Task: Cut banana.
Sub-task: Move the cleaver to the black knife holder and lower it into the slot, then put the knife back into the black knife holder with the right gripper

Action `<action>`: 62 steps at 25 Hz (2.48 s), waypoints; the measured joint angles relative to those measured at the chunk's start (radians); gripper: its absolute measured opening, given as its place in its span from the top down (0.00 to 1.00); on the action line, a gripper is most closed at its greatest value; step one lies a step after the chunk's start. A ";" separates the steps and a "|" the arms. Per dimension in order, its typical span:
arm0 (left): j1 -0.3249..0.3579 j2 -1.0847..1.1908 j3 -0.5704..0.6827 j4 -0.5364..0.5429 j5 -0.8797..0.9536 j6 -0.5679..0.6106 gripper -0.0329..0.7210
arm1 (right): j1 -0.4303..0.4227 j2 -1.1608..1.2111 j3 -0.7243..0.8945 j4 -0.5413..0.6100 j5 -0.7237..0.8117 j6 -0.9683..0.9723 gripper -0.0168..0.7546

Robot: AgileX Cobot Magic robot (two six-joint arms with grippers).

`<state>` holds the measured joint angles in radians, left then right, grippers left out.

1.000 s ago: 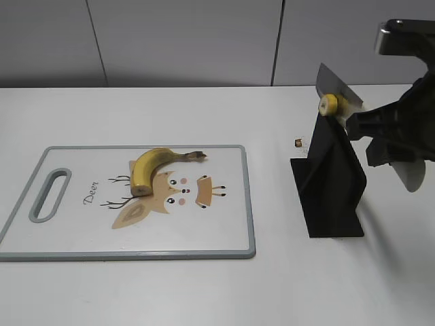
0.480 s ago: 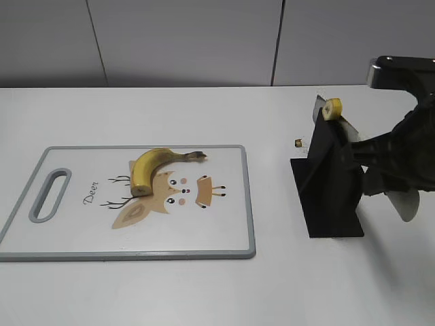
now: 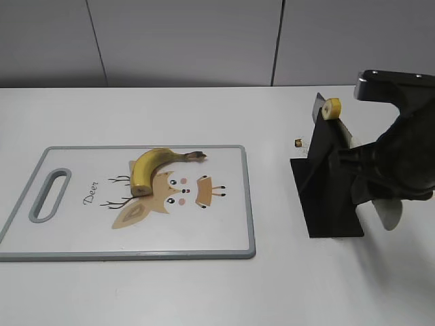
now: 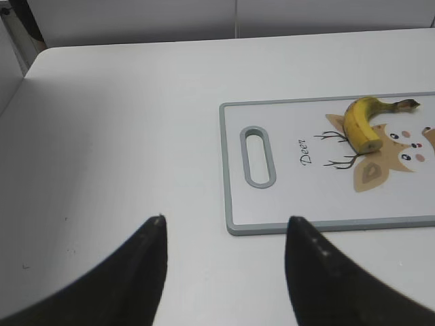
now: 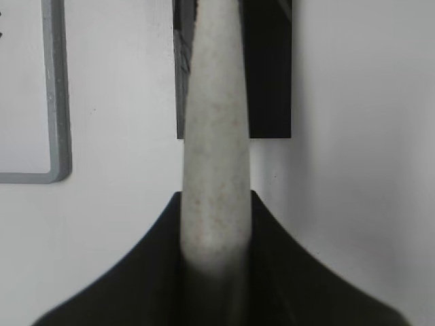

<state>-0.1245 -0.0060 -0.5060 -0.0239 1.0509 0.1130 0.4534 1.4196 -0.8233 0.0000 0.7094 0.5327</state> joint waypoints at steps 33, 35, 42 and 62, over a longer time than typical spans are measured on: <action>0.000 0.000 0.000 0.000 0.000 0.000 0.24 | 0.000 -0.385 -0.001 -0.035 0.005 -0.273 0.24; 0.000 0.000 0.000 0.000 0.000 0.000 0.24 | 0.000 -0.436 0.004 -0.023 0.026 -0.362 0.24; 0.000 0.000 0.000 0.000 0.000 0.000 0.24 | 0.000 -0.666 0.146 0.056 0.064 -0.557 0.24; 0.000 0.000 0.000 0.001 0.000 0.000 0.24 | 0.000 -1.364 0.406 0.061 0.227 -0.627 0.24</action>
<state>-0.1245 -0.0060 -0.5060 -0.0228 1.0509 0.1130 0.4534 0.0559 -0.4177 0.0606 0.9365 -0.0947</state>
